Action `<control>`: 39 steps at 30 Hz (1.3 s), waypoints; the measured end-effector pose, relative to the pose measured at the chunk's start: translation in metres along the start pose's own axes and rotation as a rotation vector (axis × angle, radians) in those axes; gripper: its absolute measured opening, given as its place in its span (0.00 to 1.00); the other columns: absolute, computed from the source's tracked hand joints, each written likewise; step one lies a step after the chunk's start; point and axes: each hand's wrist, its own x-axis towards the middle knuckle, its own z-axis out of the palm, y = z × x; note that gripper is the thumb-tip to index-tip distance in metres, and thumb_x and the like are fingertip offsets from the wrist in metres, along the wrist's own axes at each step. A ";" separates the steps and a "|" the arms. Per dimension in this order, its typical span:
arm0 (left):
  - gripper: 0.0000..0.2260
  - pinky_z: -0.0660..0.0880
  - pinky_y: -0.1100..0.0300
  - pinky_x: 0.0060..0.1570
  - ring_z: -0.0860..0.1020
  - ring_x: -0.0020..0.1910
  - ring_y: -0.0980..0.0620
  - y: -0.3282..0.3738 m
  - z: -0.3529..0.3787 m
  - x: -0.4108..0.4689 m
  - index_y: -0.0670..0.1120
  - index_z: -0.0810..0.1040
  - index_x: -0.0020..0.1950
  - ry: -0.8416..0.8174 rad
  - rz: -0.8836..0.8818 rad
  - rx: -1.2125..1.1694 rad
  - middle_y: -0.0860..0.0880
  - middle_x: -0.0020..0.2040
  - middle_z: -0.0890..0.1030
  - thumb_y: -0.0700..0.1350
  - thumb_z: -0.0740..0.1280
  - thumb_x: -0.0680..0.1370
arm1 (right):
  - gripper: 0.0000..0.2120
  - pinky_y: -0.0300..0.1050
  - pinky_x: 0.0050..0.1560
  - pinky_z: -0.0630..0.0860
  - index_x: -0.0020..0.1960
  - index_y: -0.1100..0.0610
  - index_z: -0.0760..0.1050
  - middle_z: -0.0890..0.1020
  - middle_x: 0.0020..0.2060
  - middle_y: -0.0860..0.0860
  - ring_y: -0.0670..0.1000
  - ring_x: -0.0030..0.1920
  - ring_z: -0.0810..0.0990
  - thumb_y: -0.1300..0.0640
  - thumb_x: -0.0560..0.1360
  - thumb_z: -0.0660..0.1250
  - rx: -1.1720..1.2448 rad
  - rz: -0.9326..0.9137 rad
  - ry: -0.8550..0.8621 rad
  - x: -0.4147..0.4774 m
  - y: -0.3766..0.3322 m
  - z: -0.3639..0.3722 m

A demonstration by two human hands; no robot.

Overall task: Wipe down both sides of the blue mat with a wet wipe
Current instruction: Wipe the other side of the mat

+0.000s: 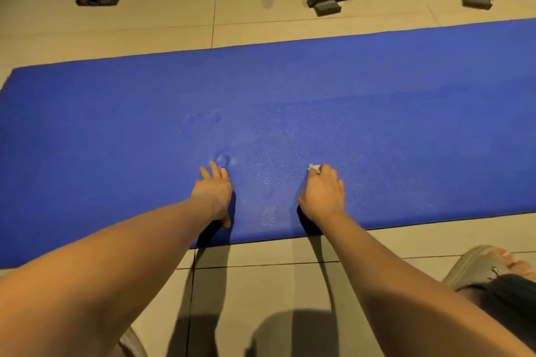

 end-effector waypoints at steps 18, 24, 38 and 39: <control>0.65 0.53 0.39 0.77 0.41 0.80 0.32 -0.022 0.018 0.001 0.42 0.37 0.82 0.094 0.108 -0.139 0.36 0.81 0.38 0.68 0.77 0.64 | 0.21 0.55 0.65 0.70 0.58 0.63 0.80 0.78 0.61 0.60 0.60 0.60 0.75 0.47 0.82 0.58 -0.166 -0.027 0.089 -0.015 0.003 0.026; 0.66 0.55 0.39 0.76 0.43 0.80 0.31 -0.020 0.016 0.001 0.41 0.37 0.82 0.083 0.104 -0.116 0.35 0.81 0.39 0.68 0.78 0.64 | 0.23 0.58 0.69 0.69 0.65 0.68 0.73 0.76 0.62 0.66 0.65 0.64 0.74 0.49 0.81 0.62 0.019 -0.038 0.143 -0.027 -0.070 0.037; 0.66 0.58 0.41 0.75 0.45 0.79 0.31 -0.022 0.015 0.001 0.41 0.38 0.82 0.089 0.117 -0.079 0.34 0.81 0.41 0.70 0.76 0.64 | 0.39 0.58 0.78 0.57 0.80 0.65 0.55 0.55 0.80 0.62 0.61 0.79 0.56 0.35 0.82 0.47 -0.150 0.121 0.019 -0.048 -0.018 0.039; 0.66 0.59 0.41 0.75 0.46 0.79 0.30 -0.021 0.014 0.001 0.40 0.39 0.82 0.089 0.116 -0.073 0.34 0.80 0.41 0.70 0.77 0.63 | 0.40 0.58 0.78 0.56 0.80 0.65 0.55 0.55 0.80 0.62 0.61 0.80 0.55 0.35 0.82 0.46 -0.096 0.150 0.027 -0.047 -0.022 0.039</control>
